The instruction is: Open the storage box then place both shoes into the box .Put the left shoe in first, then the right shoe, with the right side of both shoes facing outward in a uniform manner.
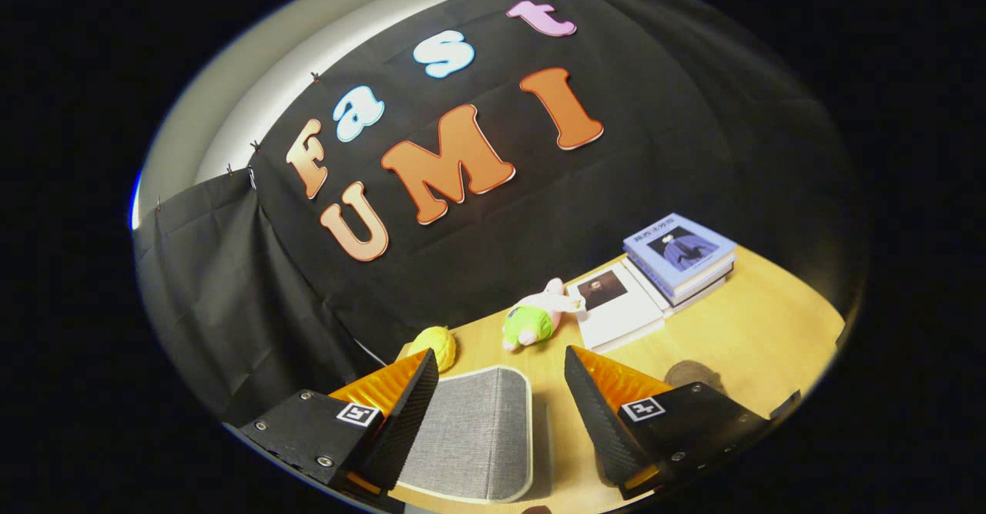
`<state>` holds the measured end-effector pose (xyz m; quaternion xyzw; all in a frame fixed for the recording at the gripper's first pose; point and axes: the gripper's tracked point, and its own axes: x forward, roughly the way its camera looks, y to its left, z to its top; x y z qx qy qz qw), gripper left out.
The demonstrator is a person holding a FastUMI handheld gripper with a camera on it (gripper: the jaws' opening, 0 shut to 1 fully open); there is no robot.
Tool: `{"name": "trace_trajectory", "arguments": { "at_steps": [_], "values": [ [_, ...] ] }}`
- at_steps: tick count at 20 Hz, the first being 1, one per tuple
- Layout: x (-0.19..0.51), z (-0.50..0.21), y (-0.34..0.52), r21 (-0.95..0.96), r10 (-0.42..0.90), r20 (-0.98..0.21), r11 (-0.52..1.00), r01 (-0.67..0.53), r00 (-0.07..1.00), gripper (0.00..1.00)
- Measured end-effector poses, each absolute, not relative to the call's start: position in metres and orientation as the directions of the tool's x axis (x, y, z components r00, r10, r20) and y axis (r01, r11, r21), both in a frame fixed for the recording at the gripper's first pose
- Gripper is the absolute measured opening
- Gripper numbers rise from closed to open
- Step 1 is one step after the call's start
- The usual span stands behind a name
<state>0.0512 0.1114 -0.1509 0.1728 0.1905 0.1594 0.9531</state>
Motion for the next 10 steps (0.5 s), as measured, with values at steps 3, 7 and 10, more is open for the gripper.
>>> {"name": "trace_trajectory", "arguments": {
  "at_steps": [3,7,10],
  "values": [
    [0.058,-0.187,0.12,0.419,0.397,-0.368,0.878,-0.232,0.841,0.98],
    [0.056,-0.228,0.136,0.509,0.466,-0.421,0.832,-0.222,0.779,0.98],
    [0.053,-0.252,0.141,0.567,0.499,-0.444,0.8,-0.198,0.744,0.98]
  ]
}}
